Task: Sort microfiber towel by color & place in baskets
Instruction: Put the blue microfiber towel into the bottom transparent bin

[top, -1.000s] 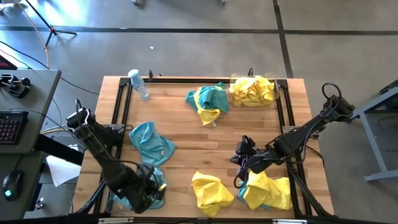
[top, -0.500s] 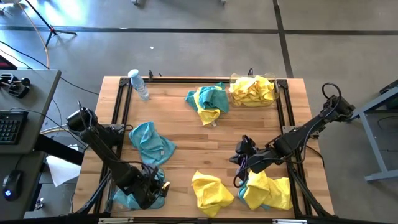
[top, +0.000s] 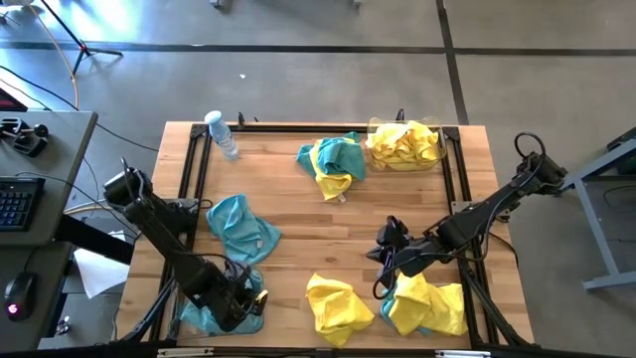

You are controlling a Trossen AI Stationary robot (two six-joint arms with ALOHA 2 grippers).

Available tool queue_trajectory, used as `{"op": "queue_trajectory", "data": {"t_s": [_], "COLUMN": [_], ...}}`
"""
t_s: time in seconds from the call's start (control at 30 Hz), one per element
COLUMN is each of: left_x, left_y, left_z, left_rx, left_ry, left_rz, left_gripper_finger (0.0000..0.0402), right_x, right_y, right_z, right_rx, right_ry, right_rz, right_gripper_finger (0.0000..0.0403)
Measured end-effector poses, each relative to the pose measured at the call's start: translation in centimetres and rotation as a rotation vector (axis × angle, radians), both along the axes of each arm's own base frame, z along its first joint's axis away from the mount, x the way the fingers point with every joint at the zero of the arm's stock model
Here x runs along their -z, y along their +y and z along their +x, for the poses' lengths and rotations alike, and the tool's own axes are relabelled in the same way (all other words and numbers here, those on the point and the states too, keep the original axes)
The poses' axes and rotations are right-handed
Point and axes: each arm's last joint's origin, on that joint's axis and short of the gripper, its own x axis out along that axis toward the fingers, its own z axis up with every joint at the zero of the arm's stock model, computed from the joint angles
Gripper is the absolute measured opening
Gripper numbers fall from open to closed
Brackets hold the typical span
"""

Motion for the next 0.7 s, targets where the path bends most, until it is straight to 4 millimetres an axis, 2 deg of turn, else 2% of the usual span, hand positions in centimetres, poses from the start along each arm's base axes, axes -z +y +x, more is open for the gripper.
{"op": "queue_trajectory", "data": {"t_s": [0.23, 0.5, 0.7], "left_x": [-3.0, -4.2, -6.9], "left_y": [0.6, 0.7, 0.4], "left_z": [-1.4, -2.7, -2.8], "left_rx": [-0.006, -0.041, -0.052], "left_ry": [-0.077, -0.084, -0.088], "left_rz": [-0.069, -0.054, -0.012], "left_gripper_finger": [0.0101, 0.0101, 0.0101], "right_x": [0.0, 0.0, 0.0], "right_y": [0.0, 0.0, 0.0], "right_z": [0.0, 0.0, 0.0], "right_rx": [0.0, 0.004, 0.015], "right_ry": [-0.001, -0.005, -0.006], "right_rz": [0.0, 0.005, 0.014], "right_gripper_finger": [0.0, 0.0, 0.0]}}
